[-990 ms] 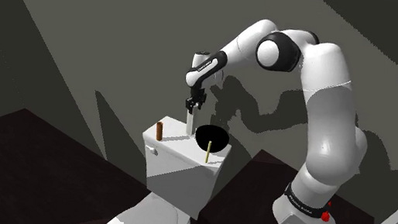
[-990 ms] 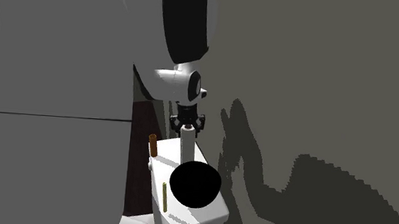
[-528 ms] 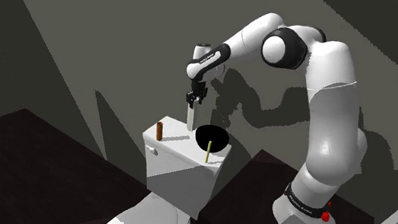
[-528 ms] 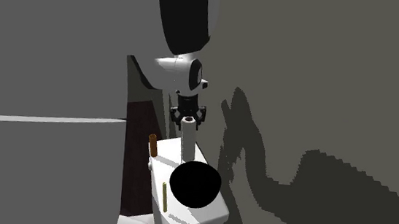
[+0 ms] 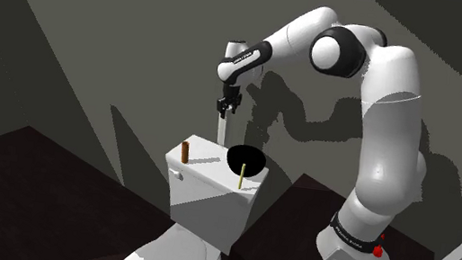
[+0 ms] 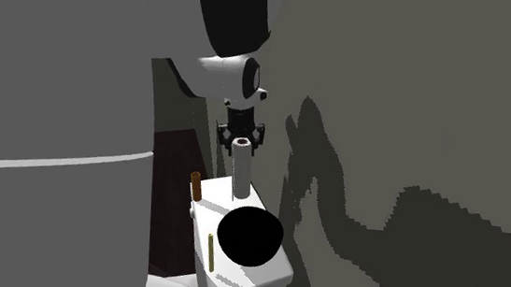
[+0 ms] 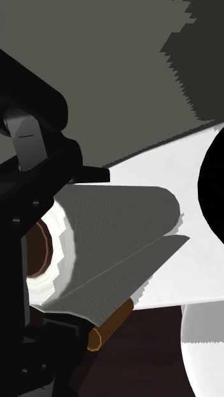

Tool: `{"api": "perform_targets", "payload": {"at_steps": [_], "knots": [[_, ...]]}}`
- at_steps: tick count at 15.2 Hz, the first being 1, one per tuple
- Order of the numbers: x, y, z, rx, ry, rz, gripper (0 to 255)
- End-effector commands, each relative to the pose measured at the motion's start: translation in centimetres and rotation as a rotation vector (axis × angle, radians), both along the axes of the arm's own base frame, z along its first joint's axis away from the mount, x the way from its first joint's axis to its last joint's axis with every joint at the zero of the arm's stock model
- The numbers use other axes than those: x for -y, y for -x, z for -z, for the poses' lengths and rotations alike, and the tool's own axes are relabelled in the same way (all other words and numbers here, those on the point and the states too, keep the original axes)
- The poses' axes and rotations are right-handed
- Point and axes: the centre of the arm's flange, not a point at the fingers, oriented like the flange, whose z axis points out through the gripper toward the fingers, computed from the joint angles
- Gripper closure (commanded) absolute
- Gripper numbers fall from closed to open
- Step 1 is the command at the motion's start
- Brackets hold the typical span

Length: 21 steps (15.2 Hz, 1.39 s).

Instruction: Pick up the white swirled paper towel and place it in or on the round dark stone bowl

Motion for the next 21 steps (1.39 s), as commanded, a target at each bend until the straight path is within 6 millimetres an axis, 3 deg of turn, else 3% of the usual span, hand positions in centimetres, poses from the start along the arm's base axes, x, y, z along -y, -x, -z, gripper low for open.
{"api": "perform_targets", "payload": {"at_steps": [1,11,21], "knots": [[0.0,0.1,-1.1,0.0,0.0,0.0,255],[0.0,0.1,-6.1,0.0,0.0,0.0,255],[1.6,11.8,-12.0,0.0,0.0,0.0,255]]}}
